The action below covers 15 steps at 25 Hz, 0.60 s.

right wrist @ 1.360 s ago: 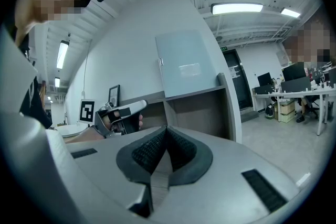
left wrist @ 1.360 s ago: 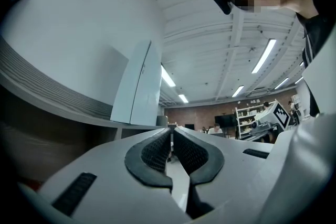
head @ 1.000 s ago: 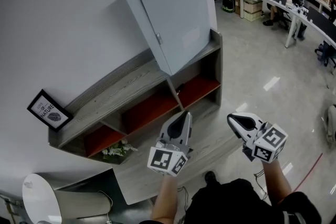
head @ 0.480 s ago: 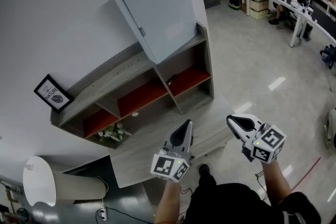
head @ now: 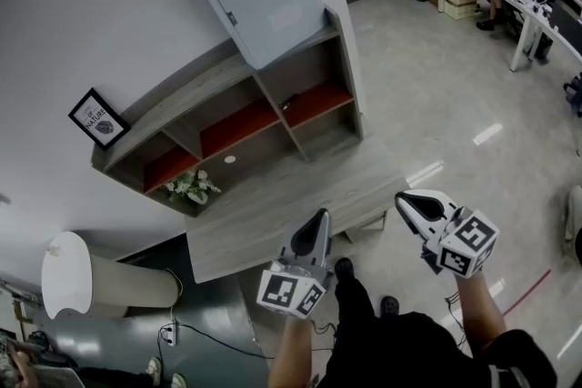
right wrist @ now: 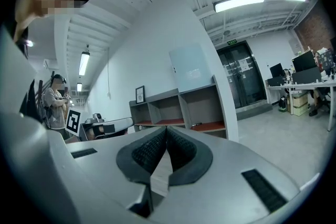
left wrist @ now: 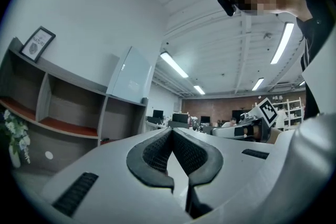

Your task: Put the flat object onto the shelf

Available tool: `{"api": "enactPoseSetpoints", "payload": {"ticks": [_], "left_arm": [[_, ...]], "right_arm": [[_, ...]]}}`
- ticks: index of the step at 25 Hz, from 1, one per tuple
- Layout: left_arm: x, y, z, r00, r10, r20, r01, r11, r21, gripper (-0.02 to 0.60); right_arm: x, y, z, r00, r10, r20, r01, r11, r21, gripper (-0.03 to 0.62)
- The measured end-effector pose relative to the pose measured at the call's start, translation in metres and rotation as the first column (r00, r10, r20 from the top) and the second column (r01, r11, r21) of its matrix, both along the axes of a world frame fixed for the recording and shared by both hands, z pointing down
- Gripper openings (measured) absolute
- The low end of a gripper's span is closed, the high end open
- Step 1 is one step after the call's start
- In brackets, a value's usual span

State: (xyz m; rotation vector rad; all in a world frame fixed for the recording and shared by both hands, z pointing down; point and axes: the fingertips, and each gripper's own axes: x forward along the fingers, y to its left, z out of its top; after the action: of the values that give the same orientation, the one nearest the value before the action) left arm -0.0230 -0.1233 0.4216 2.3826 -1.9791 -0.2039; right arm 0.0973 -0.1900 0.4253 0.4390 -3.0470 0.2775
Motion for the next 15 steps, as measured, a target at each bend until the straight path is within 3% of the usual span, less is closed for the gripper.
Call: {"api": "enactPoseSetpoints", "payload": {"ticks": [7,15], "left_arm": [[0.02,0.053,0.001,0.996,-0.087,0.016,0.088,0.996,-0.019,0.012],[0.004,0.09,-0.032,0.984,-0.163,0.067,0.161,0.986,0.033,0.012]], "right_arm": [[0.023,0.027,-0.004,0.998,-0.057,0.011,0.056,0.998,0.029,0.012],[0.013,0.05,-0.042,0.989,-0.131,0.073,0.124,0.987,0.099,0.012]]}}
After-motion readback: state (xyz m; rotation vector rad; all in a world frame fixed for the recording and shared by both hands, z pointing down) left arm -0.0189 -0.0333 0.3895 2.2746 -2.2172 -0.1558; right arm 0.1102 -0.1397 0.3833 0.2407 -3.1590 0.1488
